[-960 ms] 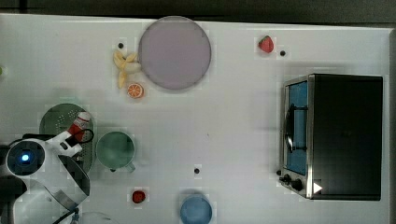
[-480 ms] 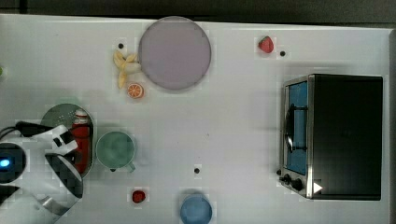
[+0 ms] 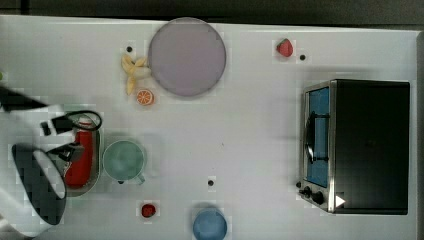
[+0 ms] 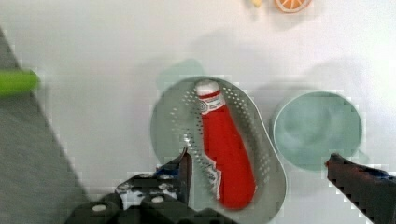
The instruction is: Pick Ketchup from the table and place it in strainer.
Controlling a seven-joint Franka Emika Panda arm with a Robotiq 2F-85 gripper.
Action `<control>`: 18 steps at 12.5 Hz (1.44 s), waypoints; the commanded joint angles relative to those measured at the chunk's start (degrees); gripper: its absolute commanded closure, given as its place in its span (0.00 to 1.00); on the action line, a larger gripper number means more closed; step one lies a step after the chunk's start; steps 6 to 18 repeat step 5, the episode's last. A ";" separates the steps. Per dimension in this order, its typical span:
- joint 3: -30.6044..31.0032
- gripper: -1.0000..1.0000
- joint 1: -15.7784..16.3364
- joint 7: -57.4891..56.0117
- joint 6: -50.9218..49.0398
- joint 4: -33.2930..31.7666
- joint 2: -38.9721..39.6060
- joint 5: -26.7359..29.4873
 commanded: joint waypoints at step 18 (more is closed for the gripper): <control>-17.87 0.00 -8.56 -1.48 -24.14 15.71 -3.53 0.75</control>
